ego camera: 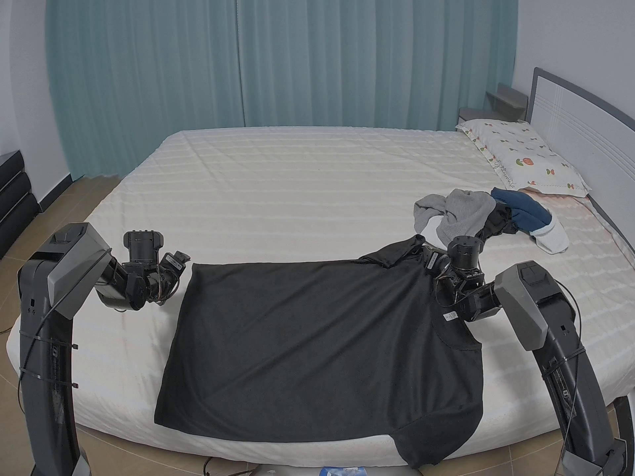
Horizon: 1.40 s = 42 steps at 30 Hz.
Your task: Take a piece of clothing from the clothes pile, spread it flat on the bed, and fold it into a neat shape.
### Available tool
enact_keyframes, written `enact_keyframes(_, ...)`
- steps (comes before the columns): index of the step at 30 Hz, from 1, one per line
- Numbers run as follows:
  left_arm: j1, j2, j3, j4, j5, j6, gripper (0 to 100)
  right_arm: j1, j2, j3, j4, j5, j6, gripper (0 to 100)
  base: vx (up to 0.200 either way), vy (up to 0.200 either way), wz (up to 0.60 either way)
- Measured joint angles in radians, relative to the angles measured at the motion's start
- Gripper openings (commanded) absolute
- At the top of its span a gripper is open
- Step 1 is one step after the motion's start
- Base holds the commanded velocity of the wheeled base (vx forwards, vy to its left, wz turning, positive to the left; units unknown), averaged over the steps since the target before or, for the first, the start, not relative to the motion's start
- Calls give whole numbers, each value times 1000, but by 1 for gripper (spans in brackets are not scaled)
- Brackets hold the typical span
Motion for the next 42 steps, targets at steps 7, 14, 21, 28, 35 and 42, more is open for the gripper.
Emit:
enact_keyframes(7,1,0,1,1,0,0,100,-13,-41,76,-2,-24,-2,100,0,0,0)
enact_keyframes(14,1,-1,5,4,-4,0,100,-23,-135,267,-35,6,7,100,0,0,0)
enact_keyframes(21,1,-6,16,5,-12,0,100,-34,-259,499,-80,91,28,100,0,0,0)
enact_keyframes(28,0,-27,46,5,-27,-2,100,-36,-386,708,-106,133,67,100,0,0,0)
enact_keyframes(35,0,-87,111,3,-66,-2,100,-33,-527,962,-125,196,125,100,0,0,0)
enact_keyframes(42,-7,-234,221,9,-107,0,100,-29,-685,1247,-220,274,213,100,0,0,0)
